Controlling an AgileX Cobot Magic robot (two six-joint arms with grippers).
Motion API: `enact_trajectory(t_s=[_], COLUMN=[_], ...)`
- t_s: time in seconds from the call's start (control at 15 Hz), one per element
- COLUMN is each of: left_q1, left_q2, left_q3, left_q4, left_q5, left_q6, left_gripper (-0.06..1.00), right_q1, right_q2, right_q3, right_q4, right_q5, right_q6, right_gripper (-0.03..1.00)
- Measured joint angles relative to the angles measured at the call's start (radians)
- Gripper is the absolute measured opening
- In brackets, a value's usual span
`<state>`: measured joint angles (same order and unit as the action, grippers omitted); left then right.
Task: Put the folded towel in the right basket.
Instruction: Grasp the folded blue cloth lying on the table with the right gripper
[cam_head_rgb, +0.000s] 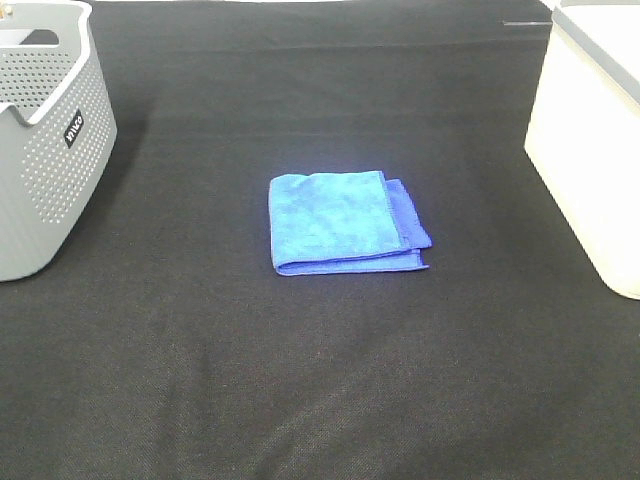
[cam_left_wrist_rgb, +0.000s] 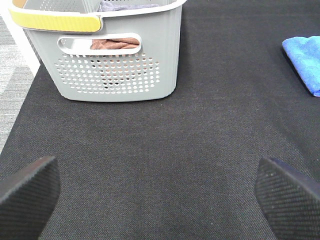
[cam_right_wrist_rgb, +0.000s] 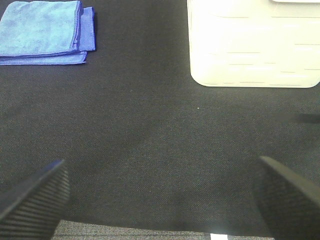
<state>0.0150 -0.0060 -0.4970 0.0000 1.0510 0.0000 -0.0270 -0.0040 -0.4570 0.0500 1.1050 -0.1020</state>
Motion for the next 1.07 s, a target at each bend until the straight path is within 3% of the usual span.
enact_trajectory(t_s=[0.4, 0.53, 0.73, 0.8, 1.07], left_q1=[0.000, 0.000, 0.000, 0.000, 0.000], left_q2=[0.000, 0.000, 0.000, 0.000, 0.000], left_q3=[0.000, 0.000, 0.000, 0.000, 0.000], left_q4=[0.000, 0.000, 0.000, 0.000, 0.000], left_q5=[0.000, 0.000, 0.000, 0.000, 0.000], left_q6=[0.000, 0.000, 0.007, 0.007, 0.009], left_gripper=[0.99, 0.99, 0.99, 0.99, 0.99], right_q1=[0.000, 0.000, 0.000, 0.000, 0.000], right_q2=[0.014, 0.112, 0.507, 0.507, 0.983], right_q3=[0.000, -0.004, -0.232, -0.232, -0.633], right_q4=[0.000, 0.000, 0.030, 0.030, 0.212], right_q5=[0.000, 0.001, 0.071, 0.071, 0.107], right_q6=[0.000, 0.000, 0.018, 0.018, 0.027], right_gripper=[0.96, 0.96, 0.96, 0.96, 0.96])
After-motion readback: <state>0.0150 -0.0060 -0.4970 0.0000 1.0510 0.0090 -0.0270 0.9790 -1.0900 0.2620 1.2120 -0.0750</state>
